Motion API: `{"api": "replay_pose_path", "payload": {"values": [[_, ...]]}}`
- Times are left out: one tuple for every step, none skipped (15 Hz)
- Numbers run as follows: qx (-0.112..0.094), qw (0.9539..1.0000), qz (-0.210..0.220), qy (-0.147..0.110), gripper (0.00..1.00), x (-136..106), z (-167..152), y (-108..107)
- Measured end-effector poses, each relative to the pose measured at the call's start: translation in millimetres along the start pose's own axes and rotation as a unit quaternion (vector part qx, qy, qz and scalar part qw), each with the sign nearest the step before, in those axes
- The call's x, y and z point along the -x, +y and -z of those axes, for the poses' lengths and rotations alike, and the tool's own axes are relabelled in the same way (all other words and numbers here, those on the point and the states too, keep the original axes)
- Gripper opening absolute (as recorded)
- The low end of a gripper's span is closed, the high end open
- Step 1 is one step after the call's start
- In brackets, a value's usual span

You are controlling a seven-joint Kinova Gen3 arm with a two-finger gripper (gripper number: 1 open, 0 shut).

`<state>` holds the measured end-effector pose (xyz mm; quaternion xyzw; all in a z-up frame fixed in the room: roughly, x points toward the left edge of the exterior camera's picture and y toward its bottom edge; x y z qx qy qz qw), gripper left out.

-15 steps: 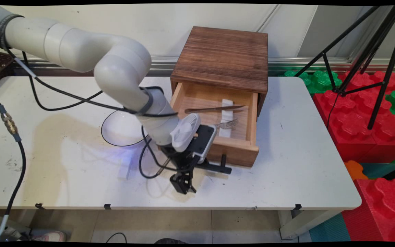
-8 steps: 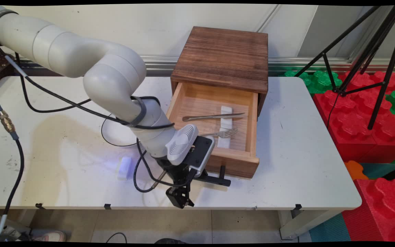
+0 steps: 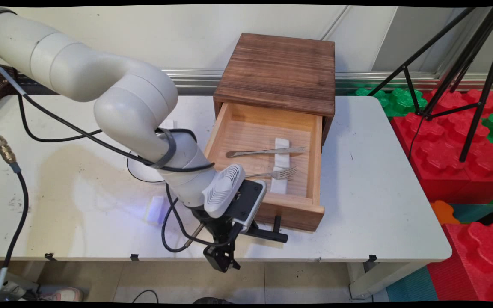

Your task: Open the drawer

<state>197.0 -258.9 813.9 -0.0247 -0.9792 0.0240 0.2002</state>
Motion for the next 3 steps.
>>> {"api": "replay_pose_path", "payload": {"values": [[0.001, 1.0, 0.0, 0.0, 1.0, -0.5, 0.1, 1.6], [0.001, 1.0, -0.001, 0.001, 1.0, -1.1, 0.5, 3.6], [0.0, 1.0, -0.001, 0.002, 1.0, -1.6, 1.0, 5.0]]}}
